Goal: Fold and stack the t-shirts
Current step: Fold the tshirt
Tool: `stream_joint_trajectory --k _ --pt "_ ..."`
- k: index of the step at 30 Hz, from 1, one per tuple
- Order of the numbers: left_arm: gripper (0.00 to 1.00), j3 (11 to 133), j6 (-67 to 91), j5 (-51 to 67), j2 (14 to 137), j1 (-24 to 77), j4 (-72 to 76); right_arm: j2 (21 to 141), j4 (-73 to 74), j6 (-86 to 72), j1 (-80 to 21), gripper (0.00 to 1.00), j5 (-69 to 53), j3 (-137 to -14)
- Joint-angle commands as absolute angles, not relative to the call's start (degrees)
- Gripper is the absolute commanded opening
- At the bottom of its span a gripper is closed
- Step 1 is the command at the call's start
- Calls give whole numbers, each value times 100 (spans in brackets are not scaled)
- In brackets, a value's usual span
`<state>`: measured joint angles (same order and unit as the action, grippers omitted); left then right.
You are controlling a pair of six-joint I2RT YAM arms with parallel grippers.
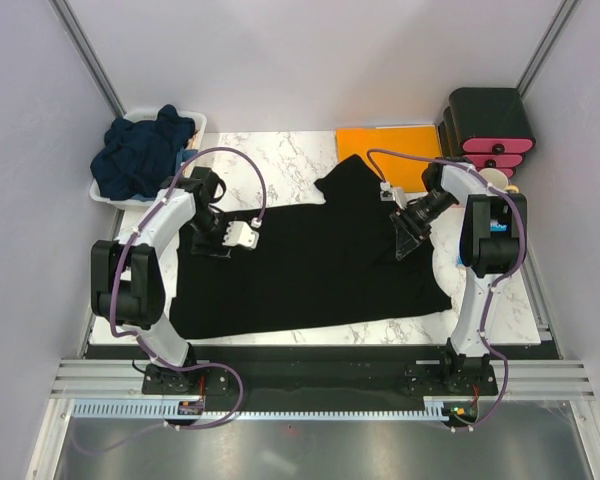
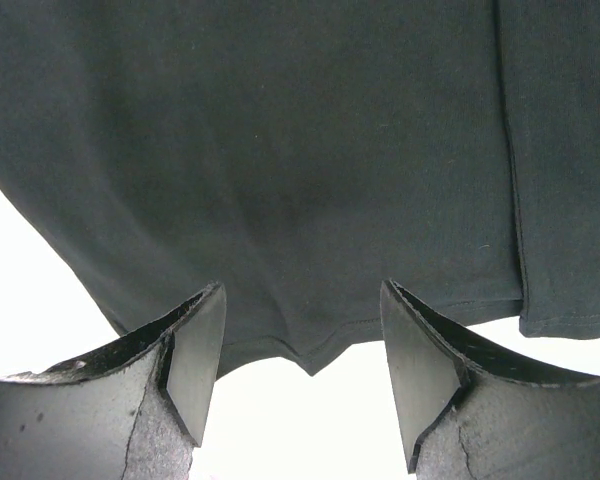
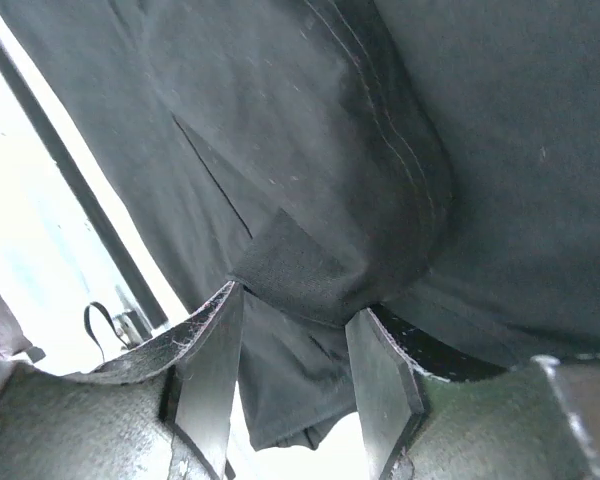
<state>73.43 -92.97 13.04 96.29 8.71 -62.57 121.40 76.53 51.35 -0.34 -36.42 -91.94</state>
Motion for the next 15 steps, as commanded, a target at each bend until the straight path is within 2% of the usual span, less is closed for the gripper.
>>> stream_joint_trajectory --k 1,15 --pt "70 7550 -9290 1230 9677 984 -6275 12313 8376 5440 -26 52 -4385 -9342" --pt "70 7532 -9211 1195 9668 1063 -6302 12577 8315 5405 -26 56 -4685 -10028"
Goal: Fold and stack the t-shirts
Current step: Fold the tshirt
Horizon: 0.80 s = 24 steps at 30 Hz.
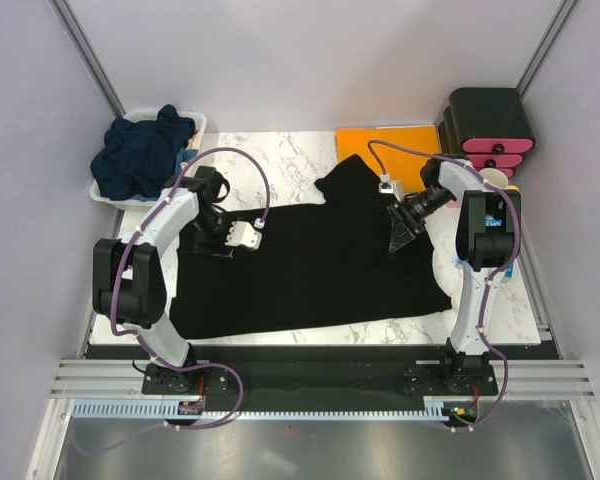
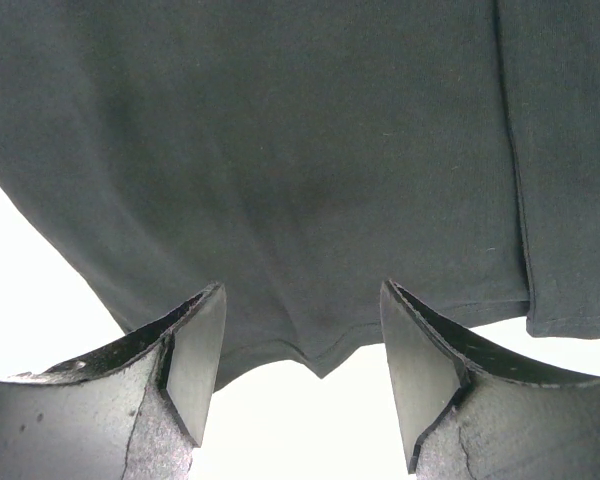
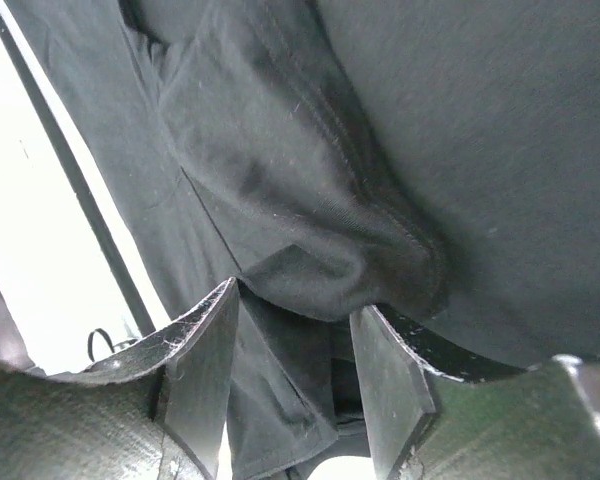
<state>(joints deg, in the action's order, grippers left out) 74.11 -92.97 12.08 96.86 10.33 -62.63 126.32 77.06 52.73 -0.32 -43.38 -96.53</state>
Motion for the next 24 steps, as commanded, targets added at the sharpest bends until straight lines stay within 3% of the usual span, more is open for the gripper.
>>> stream_joint_trajectory --k 1,10,15,18,21,22,24 --pt "70 7515 -9194 1195 9659 1072 -6310 12560 8314 5388 -26 57 -4632 -10072" --pt "70 7444 -9070 1283 9615 1116 -6284 12612 8262 5344 -26 60 -4588 -10125" --pt "70 7330 -9053 1292 9528 1134 -6258 12577 7675 5028 -26 56 -4562 -9827" --pt "70 7295 -9035 1292 9510 1143 -6249 12542 7410 4843 -26 42 -4527 -9747" --pt "70 7312 -9035 1301 9501 1143 -6249 12446 7278 4799 -35 19 -4456 -9738" --pt "70 7313 -9053 1301 9501 1143 -6240 12411 7260 4808 -26 5 -4369 -9747" --pt "70 7313 -9061 1310 9510 1143 -6240 12244 7207 4895 -26 0 -4228 -9738"
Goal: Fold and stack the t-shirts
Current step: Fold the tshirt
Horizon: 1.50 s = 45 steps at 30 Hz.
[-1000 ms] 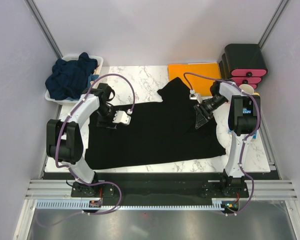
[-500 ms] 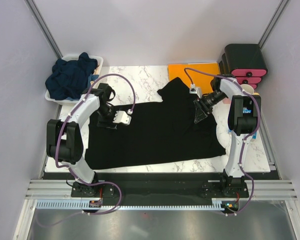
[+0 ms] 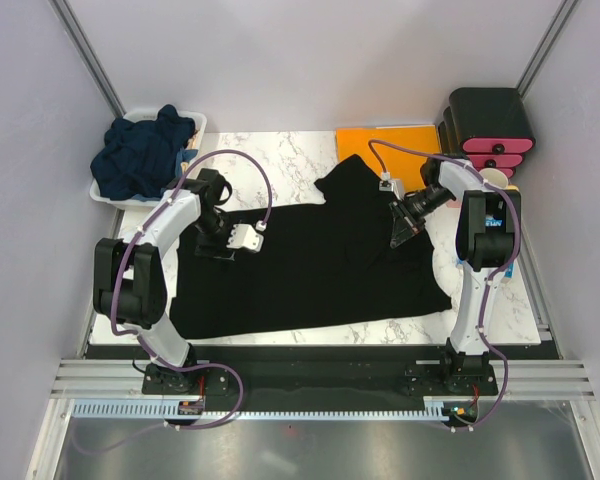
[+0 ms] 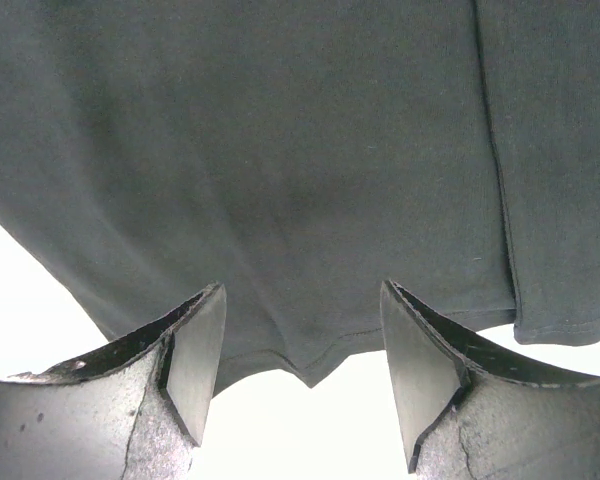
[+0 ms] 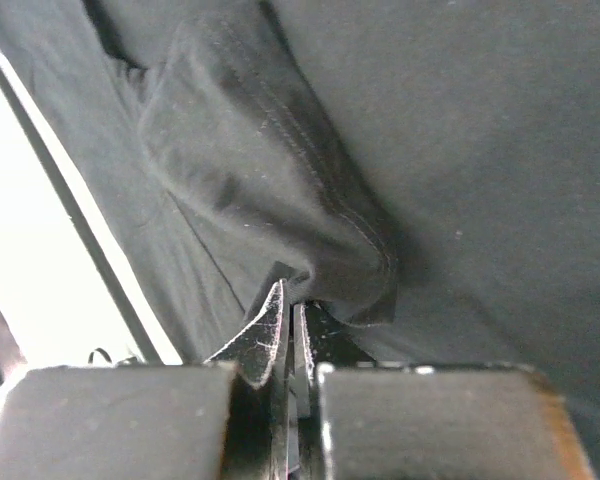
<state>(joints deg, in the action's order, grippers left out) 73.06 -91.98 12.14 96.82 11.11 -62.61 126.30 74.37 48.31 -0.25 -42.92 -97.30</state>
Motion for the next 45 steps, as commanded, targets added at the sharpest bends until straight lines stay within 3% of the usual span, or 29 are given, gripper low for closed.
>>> stream_joint_trajectory --k 1,12,20,23,24,28,34,37,39,45 --pt "71 7313 -9053 1310 9518 1151 -6240 12174 7207 4939 -26 0 -4158 -9756" --pt "71 7269 -9018 1406 9536 1222 -6188 10944 6750 5906 -597 0 -2858 -9457" --pt "71 7198 -9009 1415 9510 1230 -6144 10714 6408 6231 -1159 0 -2163 -8930" --pt "71 7146 -9000 1380 9466 1222 -6126 10723 6451 6161 -1265 18 -1794 -8895" --pt "71 7111 -9009 1371 9448 1222 -6117 10723 6486 6170 -1283 38 -1689 -8886" --pt "71 7040 -9018 1354 9378 1213 -6091 10556 6522 6257 -1310 58 -1241 -8781" --pt "71 6970 -9000 1459 9360 1213 -6056 10126 5279 5916 -1318 59 -432 -8377" --pt "71 6952 -9009 1503 9352 1213 -6038 9967 4747 5548 -1292 54 -79 -8253" --pt "71 6917 -9026 1512 9352 1222 -6029 10220 5017 5283 -1266 51 -655 -8767" --pt "71 6917 -9062 1538 9343 1239 -6012 12091 7196 4615 -1029 52 -2905 -10815"
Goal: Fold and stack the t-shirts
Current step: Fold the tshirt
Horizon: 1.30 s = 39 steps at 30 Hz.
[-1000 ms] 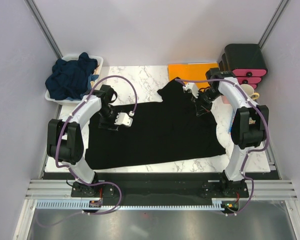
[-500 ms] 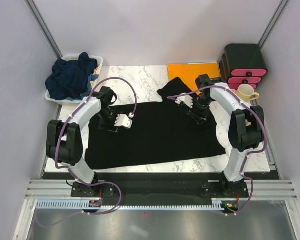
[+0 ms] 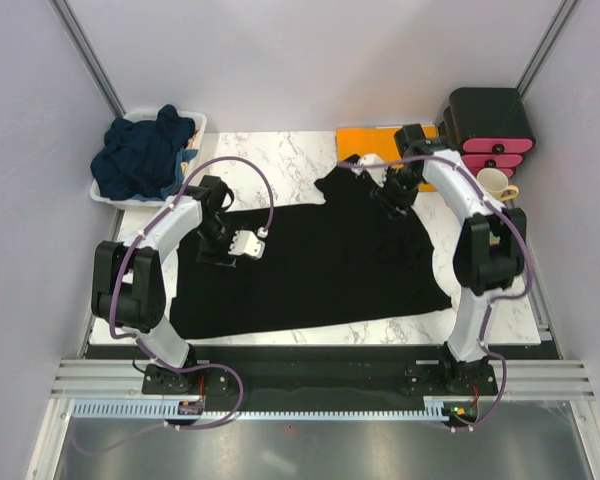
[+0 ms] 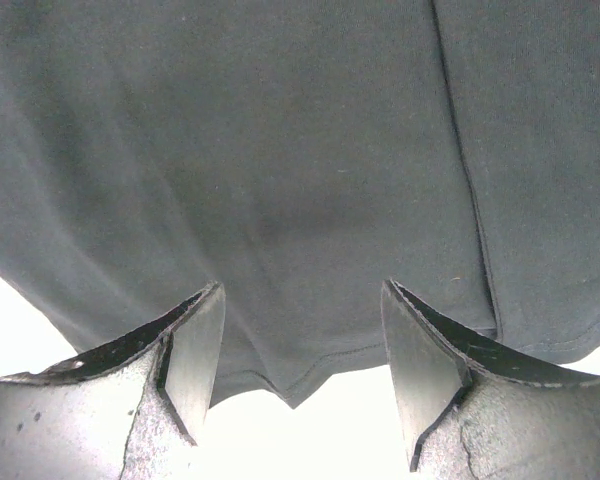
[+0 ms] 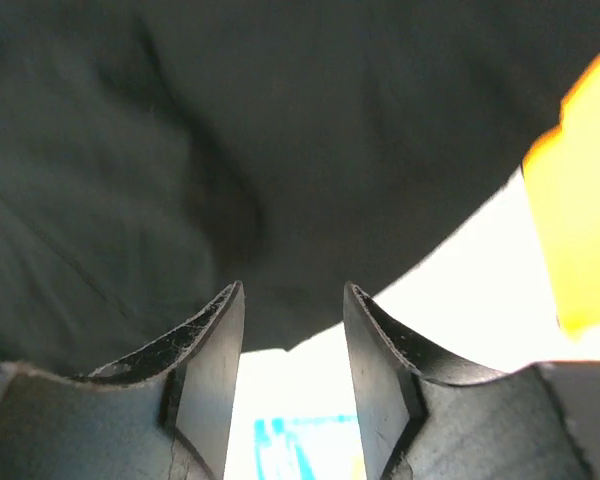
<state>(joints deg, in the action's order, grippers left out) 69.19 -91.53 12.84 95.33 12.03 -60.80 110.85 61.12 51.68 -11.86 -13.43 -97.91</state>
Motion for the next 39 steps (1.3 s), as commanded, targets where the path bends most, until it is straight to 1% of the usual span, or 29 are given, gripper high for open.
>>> stream_joint_trajectory --k 1,3,4,6,11,14,19,22,26,32,39 --pt "71 6908 -9062 1547 9325 1239 -6003 12537 7520 4571 -872 53 -3153 -11019" --pt "71 6856 -9061 1538 9264 1248 -6003 12918 7803 4526 -704 53 -3514 -11607" --pt "71 6829 -9070 1529 9246 1248 -6003 13224 8083 4561 -564 53 -3872 -11767" --pt "71 6759 -9088 1503 9211 1239 -6012 13438 8340 4719 -492 53 -4077 -12066" --pt "71 6767 -9105 1441 9176 1248 -6012 13535 8376 4869 -483 55 -4061 -11734" --pt "71 6820 -9123 1433 9202 1248 -6003 13404 8376 5009 -483 55 -4061 -11392" --pt "71 6873 -9176 1406 9229 1248 -6020 13071 8385 4887 -501 57 -4157 -11259" --pt "71 6899 -9193 1415 9246 1257 -6021 12816 8376 4930 -545 58 -4271 -10891" --pt "71 6952 -9237 1371 9290 1266 -6055 12578 8376 4896 -659 58 -4298 -10434" --pt "71 7014 -9246 1397 9387 1301 -6073 12138 8376 4878 -975 59 -4395 -10205" --pt "71 7137 -9263 1380 9483 1310 -6073 11603 8367 5194 -1607 59 -3806 -9388"
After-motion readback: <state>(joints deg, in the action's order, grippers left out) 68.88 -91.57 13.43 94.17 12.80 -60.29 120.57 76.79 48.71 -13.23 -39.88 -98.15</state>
